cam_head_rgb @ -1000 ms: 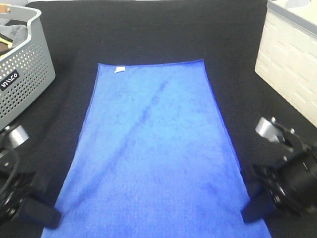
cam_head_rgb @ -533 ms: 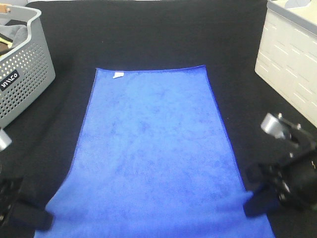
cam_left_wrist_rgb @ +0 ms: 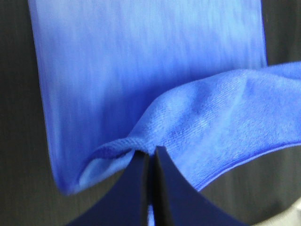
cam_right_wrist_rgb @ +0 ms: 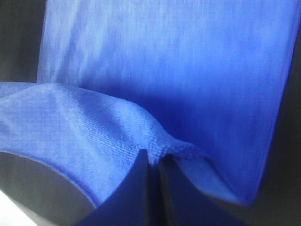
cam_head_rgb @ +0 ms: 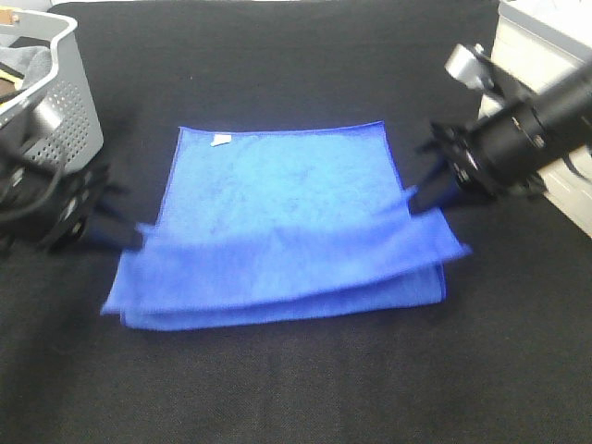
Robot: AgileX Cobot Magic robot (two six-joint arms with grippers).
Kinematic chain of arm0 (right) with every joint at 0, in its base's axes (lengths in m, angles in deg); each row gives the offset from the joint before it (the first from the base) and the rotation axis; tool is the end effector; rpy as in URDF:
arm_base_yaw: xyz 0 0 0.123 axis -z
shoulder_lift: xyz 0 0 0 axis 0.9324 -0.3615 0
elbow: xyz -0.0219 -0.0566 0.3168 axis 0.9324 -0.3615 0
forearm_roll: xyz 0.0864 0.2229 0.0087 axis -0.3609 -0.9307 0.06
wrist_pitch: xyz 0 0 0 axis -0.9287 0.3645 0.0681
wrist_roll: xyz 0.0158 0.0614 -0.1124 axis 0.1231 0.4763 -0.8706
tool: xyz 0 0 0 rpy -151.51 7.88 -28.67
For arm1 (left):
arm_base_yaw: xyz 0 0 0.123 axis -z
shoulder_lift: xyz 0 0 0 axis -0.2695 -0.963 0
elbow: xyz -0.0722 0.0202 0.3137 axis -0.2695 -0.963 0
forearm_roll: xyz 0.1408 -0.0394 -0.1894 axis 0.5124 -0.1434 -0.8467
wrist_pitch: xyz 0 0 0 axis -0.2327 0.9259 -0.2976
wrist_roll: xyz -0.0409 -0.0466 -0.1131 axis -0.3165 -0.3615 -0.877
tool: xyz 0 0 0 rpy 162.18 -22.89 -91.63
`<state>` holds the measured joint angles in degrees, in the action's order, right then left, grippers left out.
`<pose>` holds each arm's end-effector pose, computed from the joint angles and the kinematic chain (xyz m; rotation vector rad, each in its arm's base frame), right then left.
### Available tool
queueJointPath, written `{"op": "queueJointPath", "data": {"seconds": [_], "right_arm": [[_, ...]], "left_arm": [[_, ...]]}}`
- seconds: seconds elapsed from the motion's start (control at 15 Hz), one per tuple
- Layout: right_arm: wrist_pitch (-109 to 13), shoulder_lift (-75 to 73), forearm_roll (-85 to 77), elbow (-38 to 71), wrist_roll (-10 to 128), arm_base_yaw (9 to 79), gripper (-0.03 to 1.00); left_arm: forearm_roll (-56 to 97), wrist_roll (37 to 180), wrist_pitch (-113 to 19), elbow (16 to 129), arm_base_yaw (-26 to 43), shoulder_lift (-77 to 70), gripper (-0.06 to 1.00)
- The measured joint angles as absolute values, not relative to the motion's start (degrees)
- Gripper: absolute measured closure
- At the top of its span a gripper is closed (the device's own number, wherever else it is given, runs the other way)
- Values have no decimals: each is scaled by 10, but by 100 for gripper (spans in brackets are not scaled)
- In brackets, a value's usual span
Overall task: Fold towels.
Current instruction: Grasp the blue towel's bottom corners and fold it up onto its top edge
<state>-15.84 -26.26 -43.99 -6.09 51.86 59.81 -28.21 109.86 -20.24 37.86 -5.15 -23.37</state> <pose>0.3231 0.1154 0.2104 -0.1308 2.7147 0.7954 0.2886 -0.1124 0.1954 -0.1111 2.6407 -0.8121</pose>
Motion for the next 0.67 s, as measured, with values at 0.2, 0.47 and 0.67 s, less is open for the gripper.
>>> {"op": "queueJointPath", "data": {"seconds": [0.2,0.47,0.67], "right_arm": [[-135,-373,-386,102,564,598,97],[-127,-505,-301,306,638,598,97],[-126,-608,-266,464,664,606,97]], "left_arm": [[-282,1099,-224,513,-52,-339,94],[-280,1099,-250,691,-52,-467,94],[-279,1099,-260,830,-52,-560,94]]}}
